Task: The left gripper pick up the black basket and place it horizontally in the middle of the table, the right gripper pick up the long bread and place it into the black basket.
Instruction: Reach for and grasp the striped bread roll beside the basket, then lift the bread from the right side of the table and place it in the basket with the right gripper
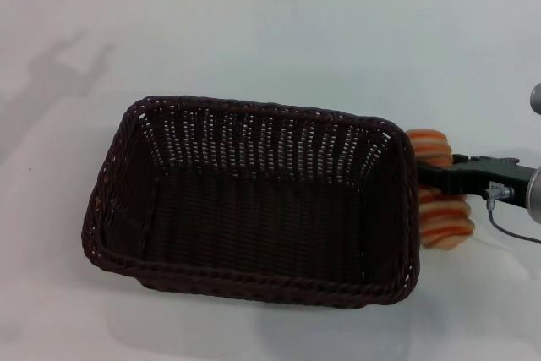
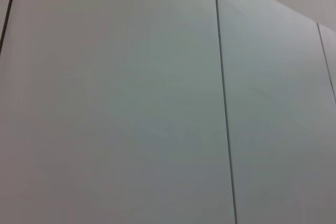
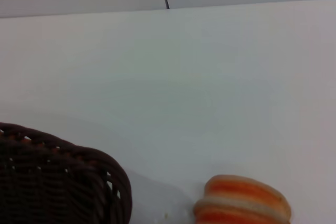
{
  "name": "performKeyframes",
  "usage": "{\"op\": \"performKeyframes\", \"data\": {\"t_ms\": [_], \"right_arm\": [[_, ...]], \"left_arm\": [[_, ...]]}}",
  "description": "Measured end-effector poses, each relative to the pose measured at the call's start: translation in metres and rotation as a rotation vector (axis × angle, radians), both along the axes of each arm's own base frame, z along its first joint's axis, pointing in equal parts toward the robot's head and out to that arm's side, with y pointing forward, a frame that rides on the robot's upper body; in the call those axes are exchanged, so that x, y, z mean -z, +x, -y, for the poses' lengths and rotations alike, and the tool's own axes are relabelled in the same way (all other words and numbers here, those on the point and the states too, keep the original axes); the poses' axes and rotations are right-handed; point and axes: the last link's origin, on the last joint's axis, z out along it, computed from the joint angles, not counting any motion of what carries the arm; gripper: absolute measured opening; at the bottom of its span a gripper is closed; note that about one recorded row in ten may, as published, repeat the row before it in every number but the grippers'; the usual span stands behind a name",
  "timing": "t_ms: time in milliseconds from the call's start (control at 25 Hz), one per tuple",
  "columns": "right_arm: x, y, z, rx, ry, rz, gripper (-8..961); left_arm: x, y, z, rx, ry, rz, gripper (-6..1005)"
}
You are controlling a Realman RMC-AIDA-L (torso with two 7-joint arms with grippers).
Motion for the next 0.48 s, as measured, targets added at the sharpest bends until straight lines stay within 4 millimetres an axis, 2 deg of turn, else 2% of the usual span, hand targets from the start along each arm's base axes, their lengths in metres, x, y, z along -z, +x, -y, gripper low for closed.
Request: {"op": "performKeyframes", "data": {"t_ms": [400,480], "right_arm": [[-0.0006,-0.0013,0.0007,0.002,0.006,-0.008,604],[-0.0006,-0.0017,0.0005,0.001,0.005,-0.008,539]], "left_arm": [[-0.0006,0.001,0.0008,0.008,0.002,0.006,528],[-0.0007,0.0011,0.001,0.01,0.002,0.007,528]]}}
